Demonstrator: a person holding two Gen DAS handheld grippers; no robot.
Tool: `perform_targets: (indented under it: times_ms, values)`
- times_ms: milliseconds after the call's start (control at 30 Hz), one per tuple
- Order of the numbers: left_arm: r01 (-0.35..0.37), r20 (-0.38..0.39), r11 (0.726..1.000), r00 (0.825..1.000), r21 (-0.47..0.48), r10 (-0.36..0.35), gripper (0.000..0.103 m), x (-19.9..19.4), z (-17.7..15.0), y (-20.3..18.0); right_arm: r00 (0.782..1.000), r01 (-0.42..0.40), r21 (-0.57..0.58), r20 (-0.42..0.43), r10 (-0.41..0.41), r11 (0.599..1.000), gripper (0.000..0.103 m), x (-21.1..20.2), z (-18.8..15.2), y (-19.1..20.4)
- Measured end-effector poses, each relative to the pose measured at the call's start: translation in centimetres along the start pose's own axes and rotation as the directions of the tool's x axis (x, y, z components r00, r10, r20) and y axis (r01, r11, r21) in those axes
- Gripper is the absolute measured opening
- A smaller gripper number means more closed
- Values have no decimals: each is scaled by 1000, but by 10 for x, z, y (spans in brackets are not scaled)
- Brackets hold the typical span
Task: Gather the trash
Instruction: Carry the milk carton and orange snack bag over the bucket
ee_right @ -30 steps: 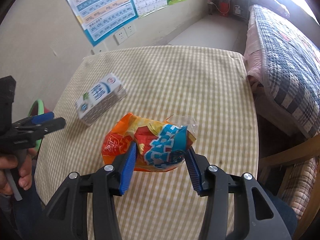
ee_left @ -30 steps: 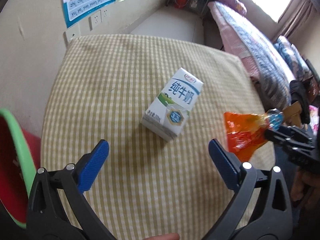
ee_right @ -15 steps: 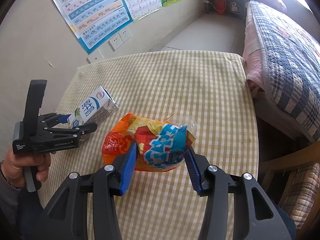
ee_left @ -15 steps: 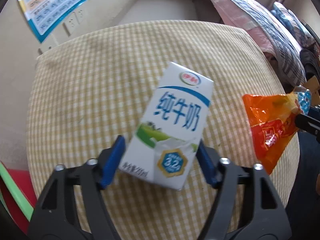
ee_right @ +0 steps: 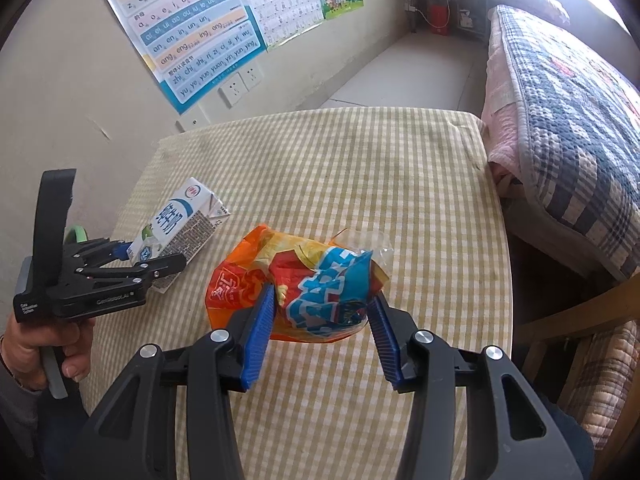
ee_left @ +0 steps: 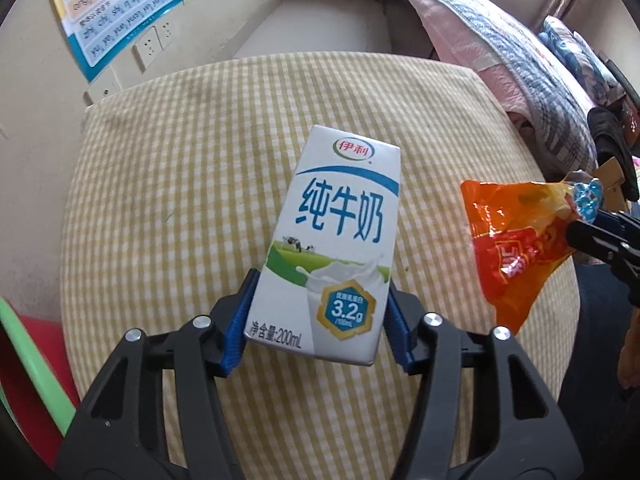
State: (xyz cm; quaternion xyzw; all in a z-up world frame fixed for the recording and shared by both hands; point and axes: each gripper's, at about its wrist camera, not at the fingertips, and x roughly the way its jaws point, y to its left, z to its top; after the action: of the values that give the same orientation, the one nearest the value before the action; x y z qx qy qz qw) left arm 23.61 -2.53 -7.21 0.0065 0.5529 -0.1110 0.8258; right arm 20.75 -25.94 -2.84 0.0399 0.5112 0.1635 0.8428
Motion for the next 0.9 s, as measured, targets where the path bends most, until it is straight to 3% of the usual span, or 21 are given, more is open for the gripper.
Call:
perform_targets:
  times_ms: [400, 733, 900]
  values:
    - [-26, 86, 992, 996, -123, 37, 55, -71, -48, 42, 998, -37, -95, 49, 42, 995, 44, -26, -1, 64]
    - [-80, 152, 959, 981, -271, 124, 55, -130, -101, 105, 990, -110, -221, 66, 128, 969, 44, -25, 6, 152]
    - [-106, 174, 929, 969, -353, 177, 55, -154, -129, 138, 983, -154, -282, 57, 176, 947, 44, -21, 9, 198]
